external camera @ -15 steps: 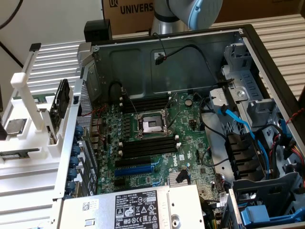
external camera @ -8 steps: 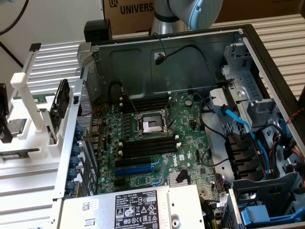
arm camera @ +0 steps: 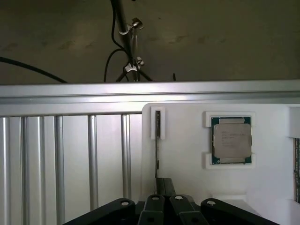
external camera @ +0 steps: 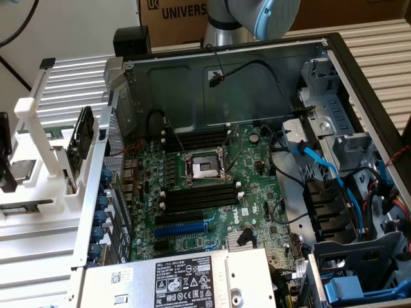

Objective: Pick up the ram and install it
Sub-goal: 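Pick up the ram and move it above insertion slot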

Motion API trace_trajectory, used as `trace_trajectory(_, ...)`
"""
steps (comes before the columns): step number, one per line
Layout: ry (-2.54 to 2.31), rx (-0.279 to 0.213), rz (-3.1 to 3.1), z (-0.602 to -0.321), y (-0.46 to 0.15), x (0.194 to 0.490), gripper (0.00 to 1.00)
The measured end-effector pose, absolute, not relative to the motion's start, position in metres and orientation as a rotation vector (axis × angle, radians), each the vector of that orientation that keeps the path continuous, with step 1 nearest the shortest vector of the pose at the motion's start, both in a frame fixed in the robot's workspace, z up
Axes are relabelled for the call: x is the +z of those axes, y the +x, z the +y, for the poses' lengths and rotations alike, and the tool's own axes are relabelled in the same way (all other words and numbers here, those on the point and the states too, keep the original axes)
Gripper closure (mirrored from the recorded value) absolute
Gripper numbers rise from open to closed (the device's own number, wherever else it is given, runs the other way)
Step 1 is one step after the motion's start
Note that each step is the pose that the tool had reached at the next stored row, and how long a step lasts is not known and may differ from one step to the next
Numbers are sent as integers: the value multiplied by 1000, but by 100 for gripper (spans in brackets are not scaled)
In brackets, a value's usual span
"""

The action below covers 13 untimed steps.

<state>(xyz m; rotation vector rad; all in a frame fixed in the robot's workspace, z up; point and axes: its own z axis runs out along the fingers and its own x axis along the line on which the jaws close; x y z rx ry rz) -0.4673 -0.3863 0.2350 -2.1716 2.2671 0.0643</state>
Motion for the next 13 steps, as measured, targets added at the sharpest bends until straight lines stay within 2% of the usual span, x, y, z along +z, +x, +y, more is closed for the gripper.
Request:
trace_trajectory(4, -2172, 64, 2267, -386, -467, 235, 90)
trace_trajectory(5, -2172, 64, 2267, -386, -467, 235, 83)
trace_trajectory(6, -2172, 64, 2267, -386, -467, 235, 83)
trace_trajectory(7, -2172, 64, 2267, -386, -467, 235, 76)
trace_trajectory(13, -2171, 65, 2265, -386, -467, 226, 76)
